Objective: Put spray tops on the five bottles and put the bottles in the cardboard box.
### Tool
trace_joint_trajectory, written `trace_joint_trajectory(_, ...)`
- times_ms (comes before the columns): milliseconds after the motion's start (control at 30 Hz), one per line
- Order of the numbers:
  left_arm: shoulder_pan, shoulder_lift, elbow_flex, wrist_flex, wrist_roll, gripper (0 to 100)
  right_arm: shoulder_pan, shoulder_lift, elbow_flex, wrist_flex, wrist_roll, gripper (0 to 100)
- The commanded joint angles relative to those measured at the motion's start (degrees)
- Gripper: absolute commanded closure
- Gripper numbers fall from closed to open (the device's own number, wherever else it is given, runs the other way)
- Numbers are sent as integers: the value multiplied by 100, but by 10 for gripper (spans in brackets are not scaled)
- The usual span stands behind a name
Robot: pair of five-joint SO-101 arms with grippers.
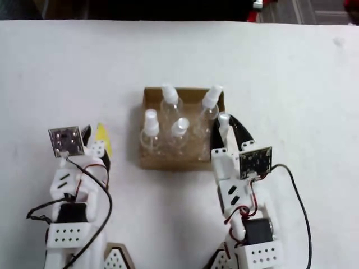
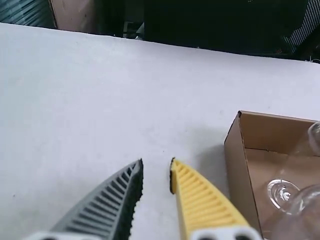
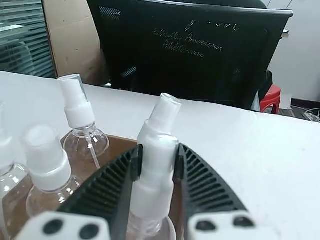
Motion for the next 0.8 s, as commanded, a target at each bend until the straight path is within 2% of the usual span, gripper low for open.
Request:
trace_joint_trajectory(0, 31, -13, -273, -105, 44, 909, -198, -40, 35, 497, 281, 977)
trace_joint_trajectory(100, 31, -13, -273, -105, 44, 909, -382, -40, -26, 558, 774, 977)
trace_joint_trajectory(267, 31, -13, -273, -105, 44, 909, -400, -40, -44, 558, 791, 962)
trace_joint_trajectory(433, 31, -13, -273, -105, 44, 909, -400, -40, -53, 567, 791, 843)
trace_joint_trajectory(567, 31, -13, -273, -114, 44, 909, -400, -40, -132, 576, 791, 837)
trace_joint_trajectory(767, 31, -13, -273, -114, 44, 909, -409, -31, -914, 1138, 791, 833)
